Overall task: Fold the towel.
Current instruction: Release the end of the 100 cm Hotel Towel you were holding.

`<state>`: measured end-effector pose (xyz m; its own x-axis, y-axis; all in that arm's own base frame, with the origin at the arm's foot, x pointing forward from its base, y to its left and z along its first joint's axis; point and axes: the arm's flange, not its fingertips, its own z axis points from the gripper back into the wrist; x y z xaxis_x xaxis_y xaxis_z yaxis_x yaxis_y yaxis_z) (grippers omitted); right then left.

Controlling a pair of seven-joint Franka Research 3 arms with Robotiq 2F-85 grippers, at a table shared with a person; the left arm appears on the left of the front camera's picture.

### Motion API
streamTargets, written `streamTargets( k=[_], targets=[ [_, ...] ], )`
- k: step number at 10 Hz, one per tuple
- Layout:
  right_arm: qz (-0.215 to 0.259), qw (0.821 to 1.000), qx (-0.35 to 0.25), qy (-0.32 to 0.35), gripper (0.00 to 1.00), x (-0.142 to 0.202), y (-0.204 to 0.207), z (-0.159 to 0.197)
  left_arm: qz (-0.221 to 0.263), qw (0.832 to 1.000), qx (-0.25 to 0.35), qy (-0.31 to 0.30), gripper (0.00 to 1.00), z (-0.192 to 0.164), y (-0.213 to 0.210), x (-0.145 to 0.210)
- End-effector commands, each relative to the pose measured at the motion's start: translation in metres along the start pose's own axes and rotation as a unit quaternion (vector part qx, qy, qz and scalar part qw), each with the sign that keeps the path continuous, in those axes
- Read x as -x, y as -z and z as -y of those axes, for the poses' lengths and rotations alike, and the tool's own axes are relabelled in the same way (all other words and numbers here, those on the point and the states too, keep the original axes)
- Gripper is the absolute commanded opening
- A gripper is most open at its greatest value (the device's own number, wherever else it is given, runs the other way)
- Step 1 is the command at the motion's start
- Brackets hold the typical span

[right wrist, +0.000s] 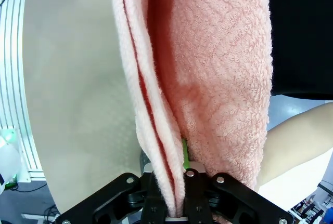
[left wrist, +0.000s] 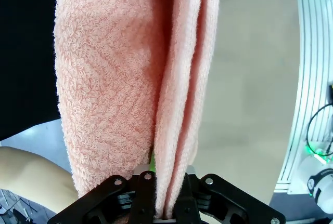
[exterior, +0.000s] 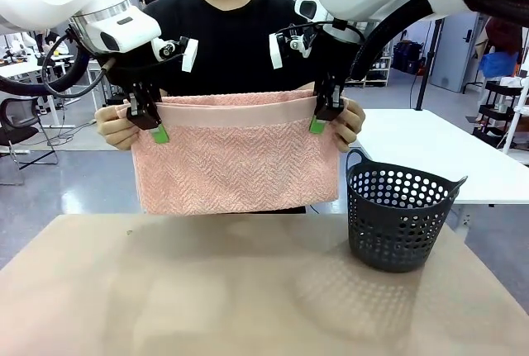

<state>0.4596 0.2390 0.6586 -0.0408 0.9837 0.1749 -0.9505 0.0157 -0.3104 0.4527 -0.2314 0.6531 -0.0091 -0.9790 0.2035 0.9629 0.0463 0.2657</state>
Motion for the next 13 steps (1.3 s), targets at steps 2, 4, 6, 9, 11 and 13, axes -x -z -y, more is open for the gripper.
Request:
streamTargets(
  k=[2,4,6,9,11,13],
  targets=[
    [-0.005,1.000,0.002,0.000,0.00,0.004,0.000,0.002,0.001,1.000,-0.003,-0.008,0.00,-0.001,-0.001,0.001],
    [0.000,1.000,0.000,0.000,0.04,0.000,0.000,0.000,0.001,1.000,-0.003,-0.008,0.00,-0.001,-0.001,0.001],
    [0.000,1.000,0.001,-0.005,0.37,0.001,-0.004,0.004,0.000,1.000,-0.008,0.006,0.43,0.001,-0.004,0.000],
    [0.012,1.000,0.005,-0.005,0.94,-0.001,-0.008,0.007,-0.005,1.000,-0.020,0.010,1.00,0.000,-0.016,-0.001],
    [0.010,1.000,0.015,-0.004,1.00,-0.004,-0.009,0.008,-0.003,1.000,-0.023,0.011,1.00,-0.002,-0.022,-0.002],
    [0.014,0.999,0.030,-0.011,0.91,-0.007,-0.022,0.005,0.006,0.999,-0.030,0.016,0.96,0.000,-0.030,-0.004]
  ],
)
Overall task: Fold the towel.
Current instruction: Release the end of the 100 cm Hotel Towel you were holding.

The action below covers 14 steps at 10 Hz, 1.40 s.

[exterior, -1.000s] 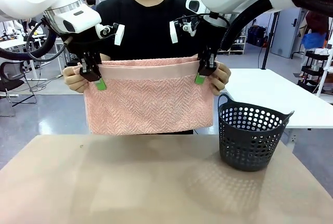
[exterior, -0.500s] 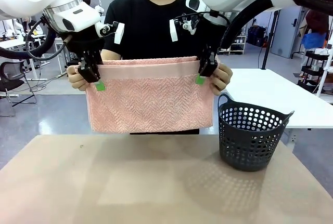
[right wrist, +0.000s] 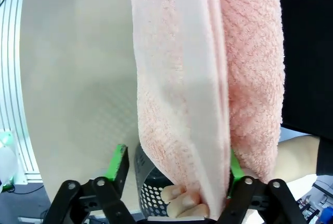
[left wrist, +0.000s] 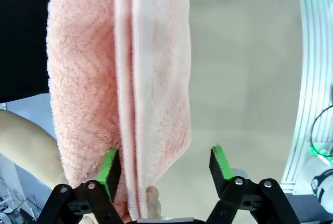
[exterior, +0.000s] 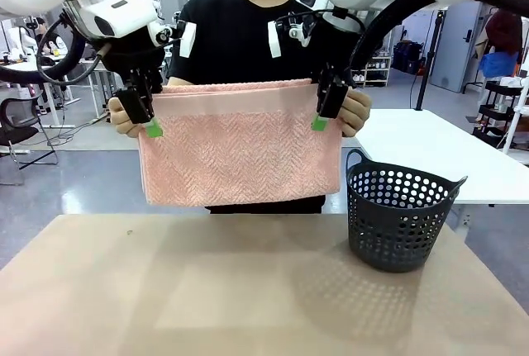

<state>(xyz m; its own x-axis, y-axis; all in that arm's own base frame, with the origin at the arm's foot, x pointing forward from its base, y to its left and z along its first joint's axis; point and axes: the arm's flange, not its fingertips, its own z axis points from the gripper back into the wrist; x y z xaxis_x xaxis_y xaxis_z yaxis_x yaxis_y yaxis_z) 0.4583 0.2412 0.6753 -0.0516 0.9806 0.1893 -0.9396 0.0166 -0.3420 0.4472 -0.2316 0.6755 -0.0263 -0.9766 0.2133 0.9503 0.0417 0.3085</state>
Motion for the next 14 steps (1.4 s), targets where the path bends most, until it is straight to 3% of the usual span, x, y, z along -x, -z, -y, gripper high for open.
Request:
streamTargets(
  k=[1,3,4,5,8,10,11,13,14],
  targets=[
    [0.015,0.999,0.032,-0.017,1.00,-0.005,-0.021,-0.001,0.015,1.000,-0.021,0.010,1.00,0.002,-0.019,-0.002],
    [0.071,0.994,0.077,-0.042,1.00,-0.005,-0.078,-0.023,0.069,0.996,-0.059,0.011,1.00,0.023,-0.075,-0.004],
    [0.084,0.992,0.082,-0.044,1.00,0.000,-0.088,-0.028,0.079,0.995,-0.055,-0.001,1.00,0.027,-0.084,0.000],
    [0.095,0.992,0.079,-0.019,1.00,0.012,-0.103,-0.034,0.087,0.994,-0.049,-0.036,1.00,0.031,-0.100,0.012],
    [0.080,0.982,0.089,0.146,1.00,0.070,-0.148,-0.040,0.124,0.975,-0.076,-0.169,1.00,0.042,-0.159,0.071],
    [0.086,0.949,0.070,0.293,1.00,0.126,-0.167,-0.041,0.121,0.952,-0.045,-0.277,1.00,0.051,-0.188,0.124],
    [0.092,0.930,0.066,0.350,1.00,0.154,-0.170,-0.048,0.124,0.931,-0.057,-0.339,1.00,0.057,-0.197,0.154],
    [0.064,0.896,0.086,0.431,1.00,0.187,-0.174,-0.063,0.061,0.904,-0.067,-0.418,1.00,0.071,-0.198,0.193],
    [0.064,0.882,0.088,0.459,1.00,0.195,-0.176,-0.068,0.056,0.892,-0.060,-0.444,1.00,0.071,-0.194,0.200]
  ],
)
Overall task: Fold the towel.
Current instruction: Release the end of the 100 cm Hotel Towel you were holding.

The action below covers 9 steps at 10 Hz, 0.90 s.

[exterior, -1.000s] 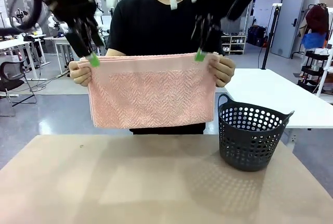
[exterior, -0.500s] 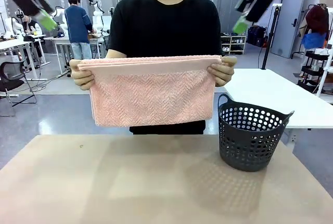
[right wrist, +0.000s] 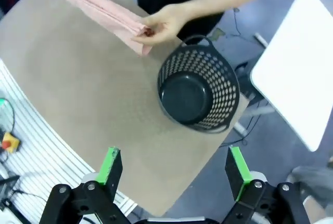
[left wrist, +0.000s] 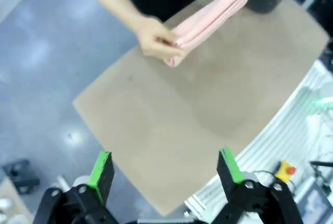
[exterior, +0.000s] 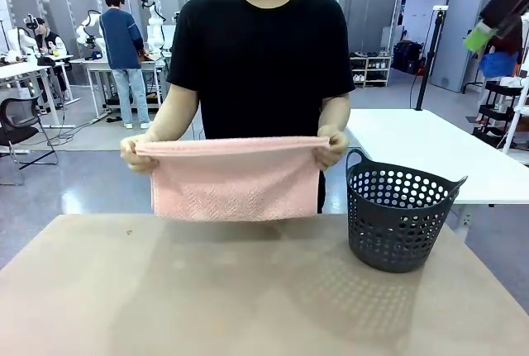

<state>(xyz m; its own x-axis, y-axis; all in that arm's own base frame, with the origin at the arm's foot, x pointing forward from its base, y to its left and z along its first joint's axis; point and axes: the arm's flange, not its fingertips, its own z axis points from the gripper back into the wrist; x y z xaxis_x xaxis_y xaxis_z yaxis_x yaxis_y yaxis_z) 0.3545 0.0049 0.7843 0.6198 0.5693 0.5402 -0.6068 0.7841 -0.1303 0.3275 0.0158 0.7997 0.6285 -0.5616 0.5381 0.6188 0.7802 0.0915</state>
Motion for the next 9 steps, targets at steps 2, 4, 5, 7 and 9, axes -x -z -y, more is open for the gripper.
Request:
streamTargets(
  k=[2,4,5,7,9],
  targets=[
    [0.004,0.998,0.025,0.062,1.00,0.010,0.002,-0.012,-0.027,0.998,-0.008,-0.058,1.00,0.010,0.018,-0.003],
    [0.003,0.999,0.009,0.043,1.00,0.011,-0.004,-0.003,-0.019,0.999,-0.002,-0.041,1.00,-0.001,0.013,0.004],
    [0.003,0.999,0.009,0.043,1.00,0.011,-0.004,-0.003,-0.019,0.999,-0.002,-0.041,1.00,-0.001,0.013,0.004],
    [0.003,0.999,0.009,0.043,1.00,0.011,-0.004,-0.003,-0.019,0.999,-0.002,-0.041,1.00,-0.001,0.013,0.004],
    [0.003,0.999,0.009,0.043,1.00,0.011,-0.004,-0.003,-0.019,0.999,-0.002,-0.041,1.00,-0.001,0.013,0.004]
  ],
)
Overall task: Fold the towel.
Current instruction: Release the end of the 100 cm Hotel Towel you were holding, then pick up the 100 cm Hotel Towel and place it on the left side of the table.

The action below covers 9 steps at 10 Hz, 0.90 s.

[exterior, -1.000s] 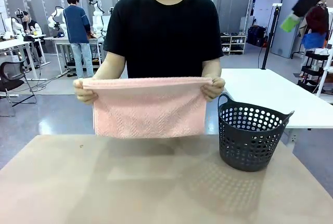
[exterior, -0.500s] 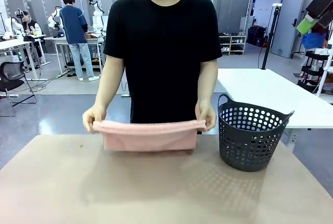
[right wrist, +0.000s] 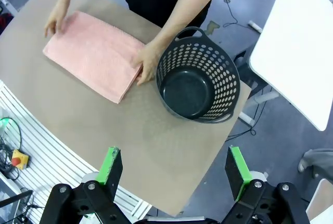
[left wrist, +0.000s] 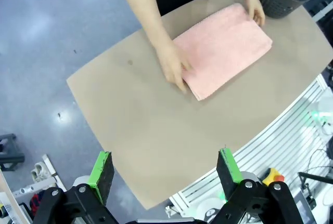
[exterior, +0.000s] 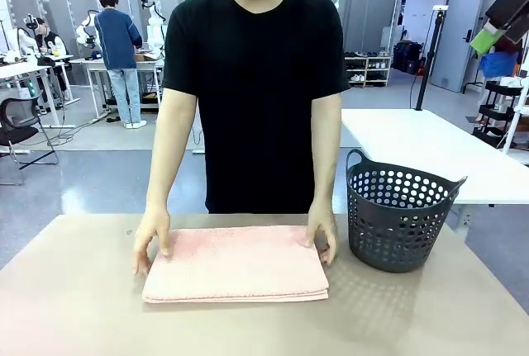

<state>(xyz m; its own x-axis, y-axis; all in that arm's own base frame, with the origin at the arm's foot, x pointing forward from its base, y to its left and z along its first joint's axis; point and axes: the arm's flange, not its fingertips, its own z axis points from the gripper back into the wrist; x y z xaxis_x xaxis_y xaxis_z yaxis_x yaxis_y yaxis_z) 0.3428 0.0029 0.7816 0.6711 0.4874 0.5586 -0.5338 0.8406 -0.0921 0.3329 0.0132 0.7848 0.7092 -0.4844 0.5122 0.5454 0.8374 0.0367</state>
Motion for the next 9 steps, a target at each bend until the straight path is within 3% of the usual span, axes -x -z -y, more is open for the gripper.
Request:
streamTargets(
  k=[1,9],
  targets=[
    [-0.002,1.000,0.000,-0.006,1.00,0.0004,-0.0002,0.0025,0.000,1.000,-0.002,0.013,1.00,-0.0011,-0.0024,0.0011],
    [-0.002,1.000,0.000,-0.006,1.00,0.0004,-0.0002,0.0025,0.000,1.000,-0.002,0.013,1.00,-0.0011,-0.0024,0.0011]
  ],
)
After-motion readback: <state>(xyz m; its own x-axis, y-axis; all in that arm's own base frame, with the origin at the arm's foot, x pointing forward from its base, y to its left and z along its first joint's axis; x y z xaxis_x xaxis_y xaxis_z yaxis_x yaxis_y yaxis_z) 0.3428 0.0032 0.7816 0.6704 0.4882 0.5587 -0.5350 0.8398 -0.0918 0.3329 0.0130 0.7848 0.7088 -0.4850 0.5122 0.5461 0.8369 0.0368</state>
